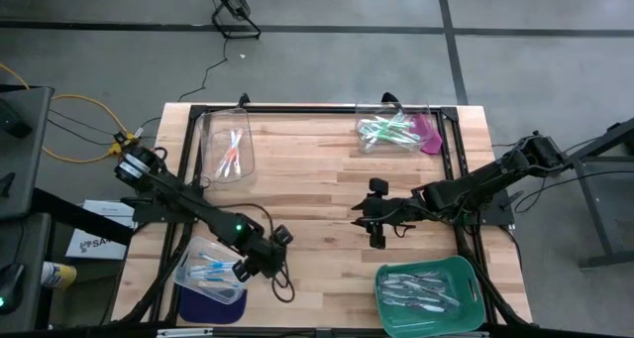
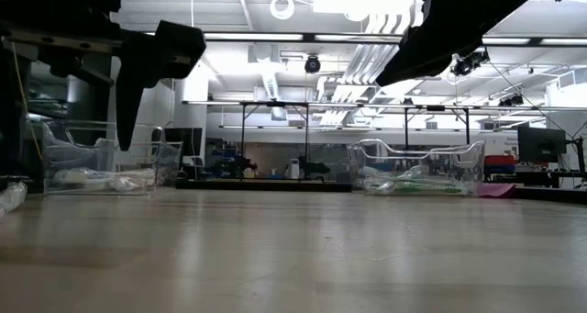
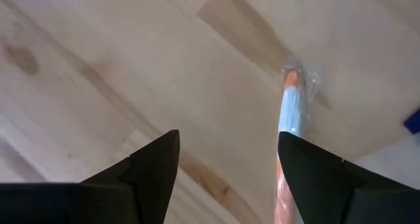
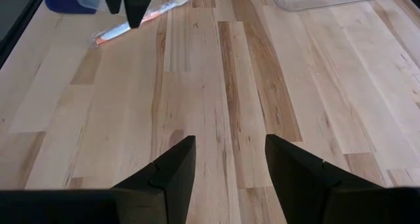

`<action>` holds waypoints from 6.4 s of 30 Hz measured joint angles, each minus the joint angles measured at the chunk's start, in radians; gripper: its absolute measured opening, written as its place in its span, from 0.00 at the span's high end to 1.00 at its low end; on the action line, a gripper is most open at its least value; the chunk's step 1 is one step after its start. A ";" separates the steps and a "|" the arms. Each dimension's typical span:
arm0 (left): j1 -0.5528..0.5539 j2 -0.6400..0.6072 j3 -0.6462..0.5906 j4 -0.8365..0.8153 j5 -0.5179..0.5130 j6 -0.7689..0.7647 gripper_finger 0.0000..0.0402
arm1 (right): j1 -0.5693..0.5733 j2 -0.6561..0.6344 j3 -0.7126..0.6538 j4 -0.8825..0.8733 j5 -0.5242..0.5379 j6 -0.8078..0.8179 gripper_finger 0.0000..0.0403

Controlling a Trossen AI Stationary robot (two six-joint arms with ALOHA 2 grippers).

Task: Pick & Place Toothbrushes
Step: Put the orange toothbrush into the top left transparent bin, then return to Home Position

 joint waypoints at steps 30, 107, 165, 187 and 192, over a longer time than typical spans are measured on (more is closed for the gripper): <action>-0.070 0.163 0.224 -0.134 -0.093 0.042 0.37 | 0.000 0.000 0.000 0.000 0.000 0.003 0.56; -0.063 0.349 0.414 -0.256 -0.093 0.294 0.98 | 0.000 0.000 0.000 0.002 0.000 0.003 0.56; 0.820 -0.403 -0.203 -0.355 -0.353 0.738 0.99 | 0.000 0.000 0.000 0.007 0.004 0.000 0.56; 0.841 -0.409 -0.164 -0.301 -0.313 0.604 0.50 | 0.000 0.000 0.000 0.008 0.003 0.024 0.56; 0.816 -0.416 -0.099 -0.345 -0.096 0.387 0.50 | 0.000 0.000 0.000 -0.010 0.004 0.024 0.56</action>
